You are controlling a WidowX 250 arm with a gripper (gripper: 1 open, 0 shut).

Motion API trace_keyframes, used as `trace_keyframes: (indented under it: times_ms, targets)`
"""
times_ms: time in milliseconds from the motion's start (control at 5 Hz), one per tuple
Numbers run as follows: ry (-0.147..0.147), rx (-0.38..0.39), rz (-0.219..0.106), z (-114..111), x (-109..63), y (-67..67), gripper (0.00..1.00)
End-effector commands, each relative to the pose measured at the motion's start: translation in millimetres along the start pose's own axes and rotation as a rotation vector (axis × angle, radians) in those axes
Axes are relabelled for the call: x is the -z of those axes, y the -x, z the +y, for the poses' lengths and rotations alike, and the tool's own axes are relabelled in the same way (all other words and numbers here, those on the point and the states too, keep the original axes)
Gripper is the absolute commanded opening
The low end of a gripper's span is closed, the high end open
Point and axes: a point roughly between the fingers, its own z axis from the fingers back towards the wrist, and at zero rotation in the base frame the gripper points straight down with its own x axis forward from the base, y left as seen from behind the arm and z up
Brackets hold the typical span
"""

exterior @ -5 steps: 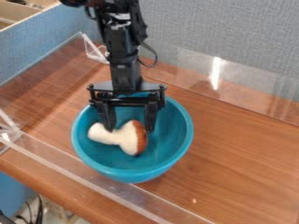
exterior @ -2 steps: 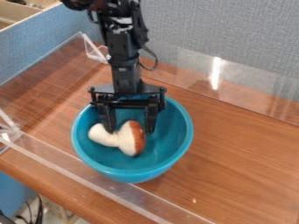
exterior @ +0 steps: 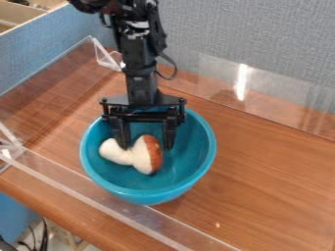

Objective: Remove the mushroom from inside the blue bowl and put it on the table

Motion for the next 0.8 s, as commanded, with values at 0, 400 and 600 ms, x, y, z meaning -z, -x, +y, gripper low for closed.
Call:
trace_keyframes:
  times_ms: [0,400,600]
  targets:
    - [0.010,-0.005,-0.048,-0.4,-10.5,-9.6,1.00]
    - [0.009,-0.013,-0.049,0.9,-9.1,-12.1,1.00]
    - [0.010,-0.017,-0.050,1.6,-8.8,-13.3,1.00]
